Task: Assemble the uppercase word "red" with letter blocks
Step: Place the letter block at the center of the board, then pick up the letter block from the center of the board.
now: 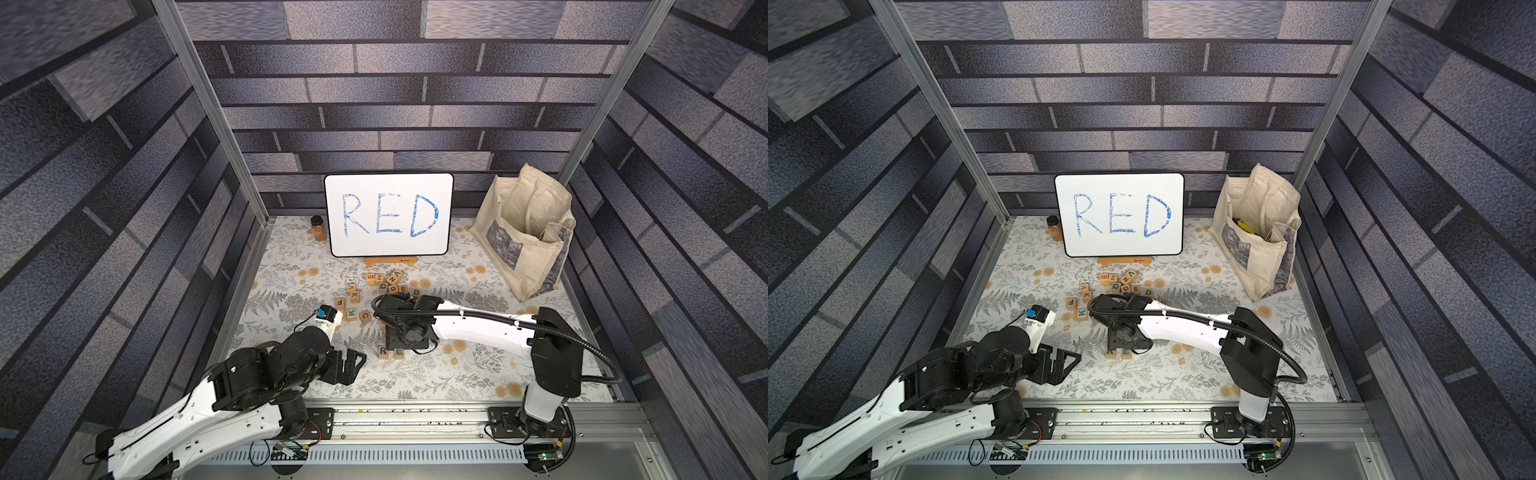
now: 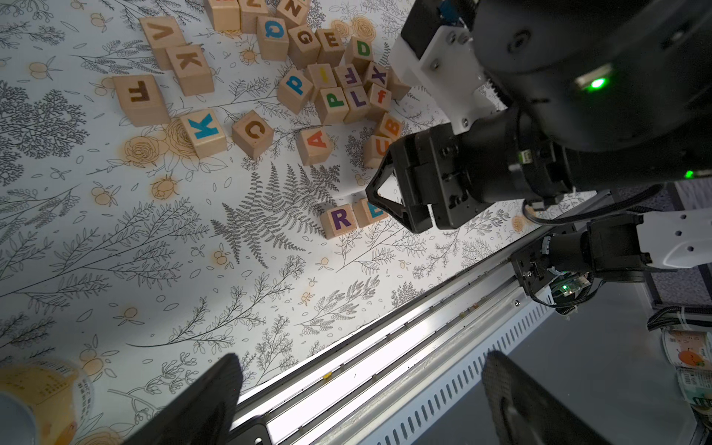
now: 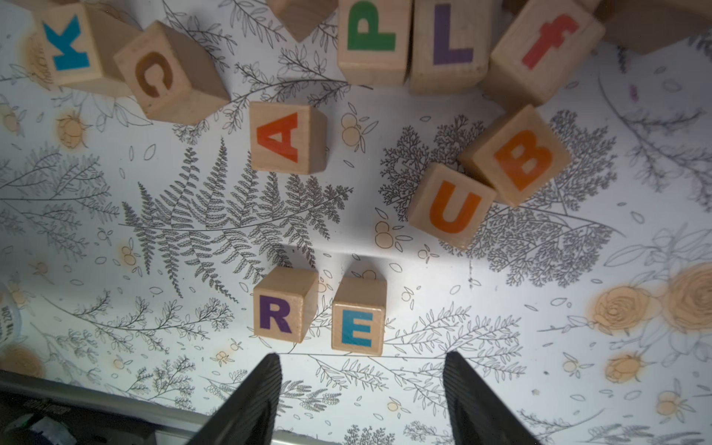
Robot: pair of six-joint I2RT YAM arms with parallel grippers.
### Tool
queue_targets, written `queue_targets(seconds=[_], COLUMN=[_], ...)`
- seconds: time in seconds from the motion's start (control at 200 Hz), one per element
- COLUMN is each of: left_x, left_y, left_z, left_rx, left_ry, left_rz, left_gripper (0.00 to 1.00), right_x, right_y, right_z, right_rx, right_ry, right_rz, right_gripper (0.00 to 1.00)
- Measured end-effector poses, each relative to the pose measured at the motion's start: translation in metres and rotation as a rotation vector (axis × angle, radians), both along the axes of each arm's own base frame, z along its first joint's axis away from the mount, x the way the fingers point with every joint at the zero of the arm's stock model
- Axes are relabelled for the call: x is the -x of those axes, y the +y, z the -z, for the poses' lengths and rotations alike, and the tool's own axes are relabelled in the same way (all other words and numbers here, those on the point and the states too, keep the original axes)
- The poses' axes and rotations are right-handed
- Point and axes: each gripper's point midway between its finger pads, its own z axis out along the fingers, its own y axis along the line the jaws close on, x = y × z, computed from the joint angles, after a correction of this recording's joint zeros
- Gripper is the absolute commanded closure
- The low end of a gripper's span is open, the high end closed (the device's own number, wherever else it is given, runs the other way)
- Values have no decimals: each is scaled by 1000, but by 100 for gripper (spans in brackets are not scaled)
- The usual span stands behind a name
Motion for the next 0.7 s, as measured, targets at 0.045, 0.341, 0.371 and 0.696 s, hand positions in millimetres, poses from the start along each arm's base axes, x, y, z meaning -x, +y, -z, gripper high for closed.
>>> queue_targets(seconds=[0.045,0.341,0.371,0.696], left_x=[-3,-27,-29,-56], left_y=[-1,-2,-2,-6], left_z=[-1,-6,-6,-7], left_rx=[-6,-22,-20,4], left_ry=[0,-2,0,31], left_rz=[-7,-71,-78,-131], left_gripper=[0,0,0,0], right_x=[-2,-21,-23,-59], right_y=[-2,-12,-12,-15], right_z=[-4,-23,-24,-50], right_rx=[-6,-31,-35,-93], right_ry=[-4,-16,-14,-19], right_rz=[5,7,6,-7], right_gripper=[20,0,0,0])
